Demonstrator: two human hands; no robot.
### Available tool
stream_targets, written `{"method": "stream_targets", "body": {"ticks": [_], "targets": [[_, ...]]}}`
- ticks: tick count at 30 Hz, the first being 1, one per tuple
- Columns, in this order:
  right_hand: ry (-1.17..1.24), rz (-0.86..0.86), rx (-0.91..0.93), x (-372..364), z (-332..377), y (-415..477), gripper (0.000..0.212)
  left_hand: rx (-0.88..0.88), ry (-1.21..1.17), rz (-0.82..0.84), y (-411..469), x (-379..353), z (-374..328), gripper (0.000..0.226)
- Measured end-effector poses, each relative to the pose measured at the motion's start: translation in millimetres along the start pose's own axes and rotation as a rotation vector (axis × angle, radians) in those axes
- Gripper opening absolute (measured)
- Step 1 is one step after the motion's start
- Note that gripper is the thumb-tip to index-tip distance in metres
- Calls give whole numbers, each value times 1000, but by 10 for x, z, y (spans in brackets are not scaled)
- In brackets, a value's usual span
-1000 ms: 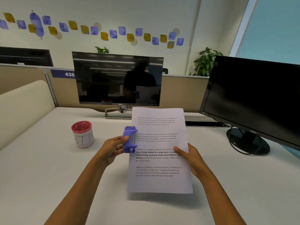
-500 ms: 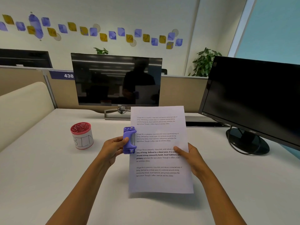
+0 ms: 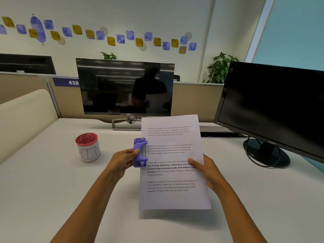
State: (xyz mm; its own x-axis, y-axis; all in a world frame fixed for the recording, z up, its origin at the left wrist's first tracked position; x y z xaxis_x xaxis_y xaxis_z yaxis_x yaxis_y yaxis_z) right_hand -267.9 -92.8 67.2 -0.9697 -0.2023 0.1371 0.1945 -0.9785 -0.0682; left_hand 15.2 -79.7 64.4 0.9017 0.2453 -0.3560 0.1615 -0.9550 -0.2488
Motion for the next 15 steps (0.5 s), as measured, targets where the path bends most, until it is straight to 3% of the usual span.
{"method": "stream_targets", "body": {"ticks": [7,11,15], "targets": [[-12,-12,15,52,-27,16,35,66,-66,41,-17,0,-7,10],[5,-34,19,127,-51,29,36,44,-88,18,19,105,-28,13],[1,-59,38,219,-40,31,71,56,-88,-18,58,222,-16,25]]}}
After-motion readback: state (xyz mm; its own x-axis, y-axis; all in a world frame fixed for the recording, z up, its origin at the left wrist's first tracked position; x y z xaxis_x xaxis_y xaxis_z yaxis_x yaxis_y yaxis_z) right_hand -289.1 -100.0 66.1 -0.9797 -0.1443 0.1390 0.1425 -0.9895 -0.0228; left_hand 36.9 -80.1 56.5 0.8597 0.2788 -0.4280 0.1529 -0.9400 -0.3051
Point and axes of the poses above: each hand's wrist, its own y-axis towards the middle knuckle, its own x-axis out of the back of the hand, z = x × y, the point moved 8 cm from there along y, towards the middle knuckle, and after that the axes turned 11 degrees about -y, right-handed, at the moved point
